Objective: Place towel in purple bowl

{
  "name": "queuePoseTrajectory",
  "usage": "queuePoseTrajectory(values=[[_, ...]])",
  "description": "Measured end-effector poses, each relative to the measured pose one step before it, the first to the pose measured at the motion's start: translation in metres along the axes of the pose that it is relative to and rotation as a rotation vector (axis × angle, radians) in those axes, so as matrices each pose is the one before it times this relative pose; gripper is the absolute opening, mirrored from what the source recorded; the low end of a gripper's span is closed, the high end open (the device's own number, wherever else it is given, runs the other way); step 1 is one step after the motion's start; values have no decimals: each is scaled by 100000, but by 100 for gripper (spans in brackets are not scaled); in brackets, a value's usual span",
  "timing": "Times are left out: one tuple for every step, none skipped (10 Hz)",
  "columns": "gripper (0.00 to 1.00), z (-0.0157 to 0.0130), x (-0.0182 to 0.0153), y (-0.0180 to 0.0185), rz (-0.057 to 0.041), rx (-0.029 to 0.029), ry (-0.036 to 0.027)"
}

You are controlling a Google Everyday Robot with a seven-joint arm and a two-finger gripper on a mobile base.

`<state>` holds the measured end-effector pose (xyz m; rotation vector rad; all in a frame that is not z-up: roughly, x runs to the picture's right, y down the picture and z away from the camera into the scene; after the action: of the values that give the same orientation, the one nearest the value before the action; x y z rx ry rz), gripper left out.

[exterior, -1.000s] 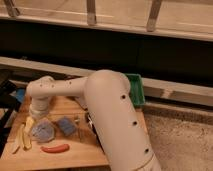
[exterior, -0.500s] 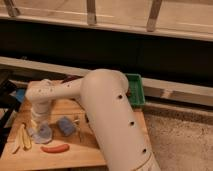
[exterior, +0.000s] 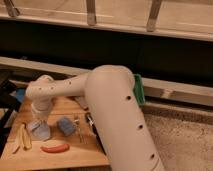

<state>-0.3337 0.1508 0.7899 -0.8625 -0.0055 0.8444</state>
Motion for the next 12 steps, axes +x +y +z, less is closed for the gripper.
queuePoseTrajectory(values=[[0,-1411,-492,-695,1976,-683,-3081],[0,-1680,-687,-1381,2441,-553,-3590],[0,-1958,-1151,-1663,1722,104,-3554],[0,-1150,-713,-1271,1006,801,-1562],[0,-1728,-1357,-2233,1470,1270,-2102],[0,-1340,-1204,-2056,1497,1097,-1751],[0,-1047,-935,-1506,1261,826,-1470],[0,-1438,-1181,-2133,1913,1743,-1883],[0,-1426,-1214,-2472,2522,2011,-1881],[0,-1214,-1118,-1965,2795,1350,-2399],[0,-880,-654,-1479,2113,1107,-1688],[0,-308,-228,-527,670,519,-566]])
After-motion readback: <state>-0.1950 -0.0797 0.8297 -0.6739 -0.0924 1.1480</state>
